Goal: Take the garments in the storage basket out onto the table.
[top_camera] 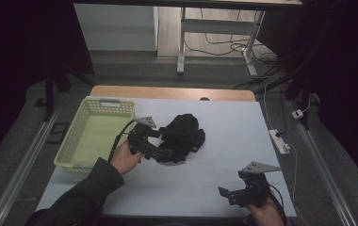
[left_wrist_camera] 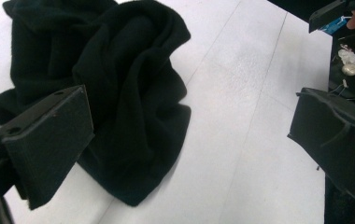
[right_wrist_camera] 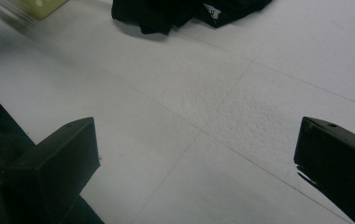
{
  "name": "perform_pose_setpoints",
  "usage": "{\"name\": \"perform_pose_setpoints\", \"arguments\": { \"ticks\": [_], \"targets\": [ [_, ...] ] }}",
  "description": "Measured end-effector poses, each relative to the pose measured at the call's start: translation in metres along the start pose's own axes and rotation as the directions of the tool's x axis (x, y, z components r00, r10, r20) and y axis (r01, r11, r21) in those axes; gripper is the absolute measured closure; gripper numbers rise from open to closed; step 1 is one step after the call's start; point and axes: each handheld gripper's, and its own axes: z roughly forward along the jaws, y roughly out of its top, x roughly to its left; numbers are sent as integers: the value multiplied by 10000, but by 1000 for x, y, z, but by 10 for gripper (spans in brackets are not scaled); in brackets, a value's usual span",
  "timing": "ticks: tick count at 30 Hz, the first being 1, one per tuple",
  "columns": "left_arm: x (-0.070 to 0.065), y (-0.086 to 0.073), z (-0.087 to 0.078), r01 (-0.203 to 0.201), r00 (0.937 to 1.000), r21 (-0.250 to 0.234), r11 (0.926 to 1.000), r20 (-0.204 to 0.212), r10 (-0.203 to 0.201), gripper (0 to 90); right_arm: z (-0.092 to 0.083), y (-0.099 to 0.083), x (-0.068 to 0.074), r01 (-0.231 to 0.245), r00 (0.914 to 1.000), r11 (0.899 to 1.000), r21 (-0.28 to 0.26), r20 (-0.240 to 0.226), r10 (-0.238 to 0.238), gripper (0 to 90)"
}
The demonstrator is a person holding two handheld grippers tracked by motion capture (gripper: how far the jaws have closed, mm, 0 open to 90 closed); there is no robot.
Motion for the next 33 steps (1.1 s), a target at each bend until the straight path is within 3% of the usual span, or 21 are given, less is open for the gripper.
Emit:
{"name": "perform_pose_setpoints", "arguments": {
  "ticks": [19,33],
  "targets": [
    [-8,-19,-13,312,9995,-51,9995,70,-312,0,0,0,1,54,10000,10000,-9,55,-54,0],
    [-12,-35,-34,594,9982,-187,9981,-75,-595,0,0,0,1,104,9999,9999,38,93,-104,0]
  ]
}}
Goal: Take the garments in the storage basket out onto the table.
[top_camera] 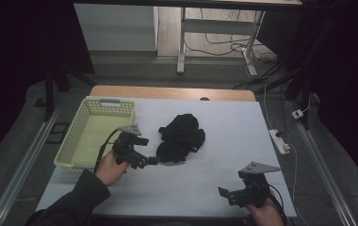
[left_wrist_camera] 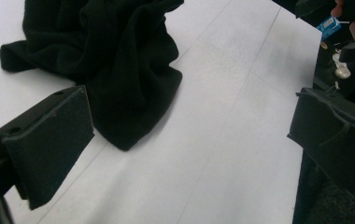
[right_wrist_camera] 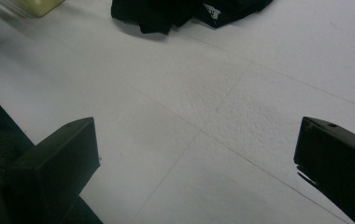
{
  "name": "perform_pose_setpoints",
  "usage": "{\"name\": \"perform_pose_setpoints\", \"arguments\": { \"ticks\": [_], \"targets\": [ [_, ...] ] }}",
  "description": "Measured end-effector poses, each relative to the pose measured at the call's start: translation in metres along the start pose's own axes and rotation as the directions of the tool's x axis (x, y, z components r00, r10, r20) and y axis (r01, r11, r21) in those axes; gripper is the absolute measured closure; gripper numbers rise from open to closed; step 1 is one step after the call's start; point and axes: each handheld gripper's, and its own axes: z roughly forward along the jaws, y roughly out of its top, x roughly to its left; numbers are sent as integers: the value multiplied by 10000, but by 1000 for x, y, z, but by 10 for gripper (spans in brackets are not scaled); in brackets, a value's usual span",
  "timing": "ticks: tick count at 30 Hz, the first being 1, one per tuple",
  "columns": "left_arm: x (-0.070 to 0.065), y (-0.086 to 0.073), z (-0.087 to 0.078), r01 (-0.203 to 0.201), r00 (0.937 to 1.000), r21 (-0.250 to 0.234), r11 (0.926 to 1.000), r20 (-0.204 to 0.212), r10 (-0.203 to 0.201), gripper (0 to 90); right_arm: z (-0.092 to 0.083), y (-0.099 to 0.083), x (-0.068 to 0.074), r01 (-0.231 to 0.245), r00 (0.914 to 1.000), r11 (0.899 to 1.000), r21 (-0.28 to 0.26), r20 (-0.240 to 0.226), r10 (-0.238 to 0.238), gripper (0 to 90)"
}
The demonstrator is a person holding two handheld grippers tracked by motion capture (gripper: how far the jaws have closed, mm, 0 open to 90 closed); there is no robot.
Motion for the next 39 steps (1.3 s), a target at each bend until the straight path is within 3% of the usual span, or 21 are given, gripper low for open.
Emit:
{"name": "perform_pose_setpoints", "arguments": {
  "ticks": [23,39],
  "targets": [
    [-5,-32,-34,622,9975,-423,9972,-325,-636,0,1,0,1,142,9999,9999,30,66,-142,0],
    [-10,-53,-51,790,9951,-659,9947,-543,-826,0,1,0,1,133,9999,9999,25,73,-133,0]
  ]
}}
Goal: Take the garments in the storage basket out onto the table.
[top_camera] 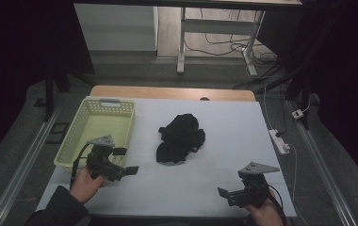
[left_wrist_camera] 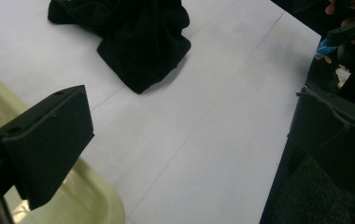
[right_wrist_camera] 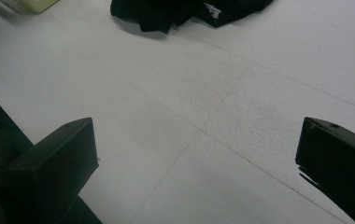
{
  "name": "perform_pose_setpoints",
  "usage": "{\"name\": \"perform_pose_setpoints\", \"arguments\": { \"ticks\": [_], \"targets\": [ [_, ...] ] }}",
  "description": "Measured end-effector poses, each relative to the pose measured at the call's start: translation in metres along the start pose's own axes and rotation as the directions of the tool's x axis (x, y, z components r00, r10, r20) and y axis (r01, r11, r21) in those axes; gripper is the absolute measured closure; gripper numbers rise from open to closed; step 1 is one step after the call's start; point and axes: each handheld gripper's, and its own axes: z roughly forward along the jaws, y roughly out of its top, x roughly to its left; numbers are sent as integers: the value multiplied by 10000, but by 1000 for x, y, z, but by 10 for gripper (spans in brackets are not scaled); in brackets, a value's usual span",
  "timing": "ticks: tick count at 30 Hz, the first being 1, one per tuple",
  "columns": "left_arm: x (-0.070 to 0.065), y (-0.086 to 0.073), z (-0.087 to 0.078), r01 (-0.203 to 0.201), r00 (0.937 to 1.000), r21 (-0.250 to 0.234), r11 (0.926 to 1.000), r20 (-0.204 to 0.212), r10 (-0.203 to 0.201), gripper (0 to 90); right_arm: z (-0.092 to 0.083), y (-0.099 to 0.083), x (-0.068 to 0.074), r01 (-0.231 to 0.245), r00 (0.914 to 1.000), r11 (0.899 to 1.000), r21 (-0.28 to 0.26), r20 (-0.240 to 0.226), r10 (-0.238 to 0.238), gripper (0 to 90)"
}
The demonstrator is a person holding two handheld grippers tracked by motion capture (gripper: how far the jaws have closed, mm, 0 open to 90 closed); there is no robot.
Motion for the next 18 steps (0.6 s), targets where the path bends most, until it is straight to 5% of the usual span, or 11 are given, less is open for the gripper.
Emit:
{"name": "perform_pose_setpoints", "arguments": {
  "ticks": [18],
  "targets": [
    [-2,-30,-25,366,9988,-178,9992,-304,-372,0,0,0,-1,-98,10000,9999,-50,-21,98,0]
  ]
}}
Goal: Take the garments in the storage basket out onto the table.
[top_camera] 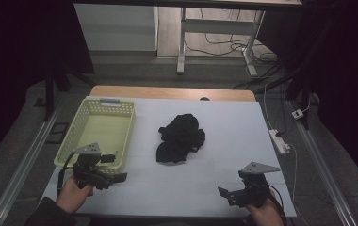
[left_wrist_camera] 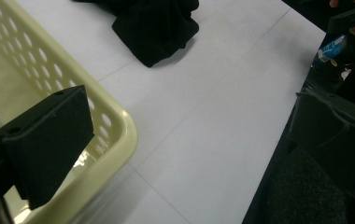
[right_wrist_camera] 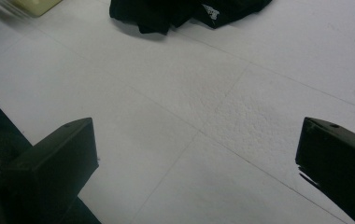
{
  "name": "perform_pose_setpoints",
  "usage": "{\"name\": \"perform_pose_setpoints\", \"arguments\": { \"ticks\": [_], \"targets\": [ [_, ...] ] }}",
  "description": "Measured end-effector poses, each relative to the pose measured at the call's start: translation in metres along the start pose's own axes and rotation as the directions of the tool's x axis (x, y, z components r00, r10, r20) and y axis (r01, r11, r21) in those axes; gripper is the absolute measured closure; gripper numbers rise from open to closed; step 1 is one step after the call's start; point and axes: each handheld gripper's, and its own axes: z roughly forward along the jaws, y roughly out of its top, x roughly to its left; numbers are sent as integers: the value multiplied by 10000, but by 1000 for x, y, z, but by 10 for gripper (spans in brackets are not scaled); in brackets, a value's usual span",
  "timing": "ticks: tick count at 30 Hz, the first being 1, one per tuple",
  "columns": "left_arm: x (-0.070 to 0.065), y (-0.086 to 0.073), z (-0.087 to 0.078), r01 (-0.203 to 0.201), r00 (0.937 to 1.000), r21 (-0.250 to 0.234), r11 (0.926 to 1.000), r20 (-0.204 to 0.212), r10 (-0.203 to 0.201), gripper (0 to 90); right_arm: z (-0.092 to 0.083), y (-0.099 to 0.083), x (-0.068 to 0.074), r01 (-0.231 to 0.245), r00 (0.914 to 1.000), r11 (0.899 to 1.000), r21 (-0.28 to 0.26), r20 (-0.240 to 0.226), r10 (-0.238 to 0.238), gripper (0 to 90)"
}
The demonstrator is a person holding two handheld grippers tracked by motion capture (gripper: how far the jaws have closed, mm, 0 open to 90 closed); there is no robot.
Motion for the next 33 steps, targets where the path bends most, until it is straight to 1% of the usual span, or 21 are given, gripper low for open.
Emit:
{"name": "perform_pose_setpoints", "arguments": {
  "ticks": [10,19,28,33],
  "targets": [
    [1,-14,-14,183,9991,-133,9997,-376,-188,0,0,0,0,17,10000,10000,2,13,-17,0],
    [3,-28,-27,479,9976,-313,9984,-490,-494,0,0,0,0,18,10000,10000,9,23,-18,0],
    [5,-42,-40,778,9939,-451,9959,-744,-810,0,0,0,0,16,10000,10000,4,31,-16,0],
    [6,-48,-48,847,9906,-508,9951,-1032,-896,0,0,0,0,16,10000,10000,1,30,-16,0]
  ]
}}
